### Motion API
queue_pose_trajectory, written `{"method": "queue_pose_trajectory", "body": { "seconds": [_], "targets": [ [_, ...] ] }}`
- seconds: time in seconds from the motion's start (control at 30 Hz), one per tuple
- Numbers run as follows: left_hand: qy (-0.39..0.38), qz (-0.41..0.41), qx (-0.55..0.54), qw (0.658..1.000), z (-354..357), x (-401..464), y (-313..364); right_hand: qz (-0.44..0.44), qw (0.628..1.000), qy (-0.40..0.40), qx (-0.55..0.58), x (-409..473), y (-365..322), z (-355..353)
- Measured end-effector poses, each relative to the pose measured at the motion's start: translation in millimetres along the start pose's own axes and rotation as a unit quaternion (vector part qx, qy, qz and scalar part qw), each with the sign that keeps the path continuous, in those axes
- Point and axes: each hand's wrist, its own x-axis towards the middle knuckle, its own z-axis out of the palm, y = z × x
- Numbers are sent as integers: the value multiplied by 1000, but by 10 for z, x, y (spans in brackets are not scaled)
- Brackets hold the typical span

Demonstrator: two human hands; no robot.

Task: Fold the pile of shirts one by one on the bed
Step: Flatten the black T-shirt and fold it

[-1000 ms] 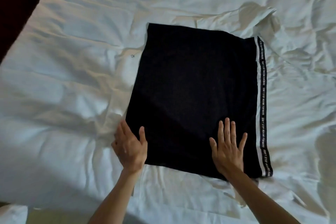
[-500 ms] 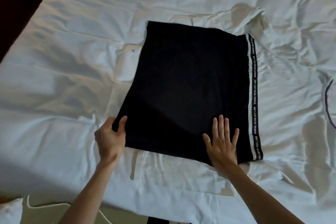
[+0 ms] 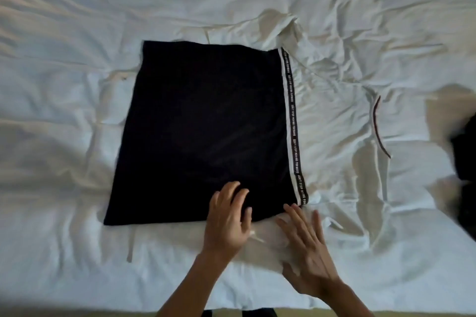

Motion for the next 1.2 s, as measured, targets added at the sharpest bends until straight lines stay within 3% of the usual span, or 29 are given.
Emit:
{"method": "queue_pose_trajectory", "body": {
  "seconds": [0.07,0.2,0.4,0.53,0.63,0.7,0.73,0.83,0.9,1.03,1.13,1.2],
  "targets": [
    [-85,52,-2,995,280,-16,206,32,998,26,-37,-241,180,-57],
    [-170,34,44,984,431,-83,249,64,990,110,-67,-465,462,-128],
    [-167,14,86,982,409,-66,326,60,977,203,-18,-419,264,-338],
    [-150,2,103,983,388,-51,428,101,988,115,9,-723,240,-271],
    [-151,11,107,983,394,27,520,123,981,124,80,-749,366,-504],
    [-159,52,78,983,466,72,611,206,959,179,79,-582,558,-692],
    [-163,72,63,982,519,86,656,291,929,213,79,-466,748,-740],
    [-185,74,74,977,659,112,780,544,784,241,176,-19,1302,-930],
    [-193,57,92,975,694,93,811,613,731,196,226,188,1638,-987],
    [-171,51,92,980,690,42,823,619,748,149,187,300,2026,-1174],
    [-172,50,95,979,743,11,790,627,738,200,150,177,2121,-1167],
    [-166,52,102,979,773,-6,761,593,761,243,99,125,2008,-1040]
  ]
}}
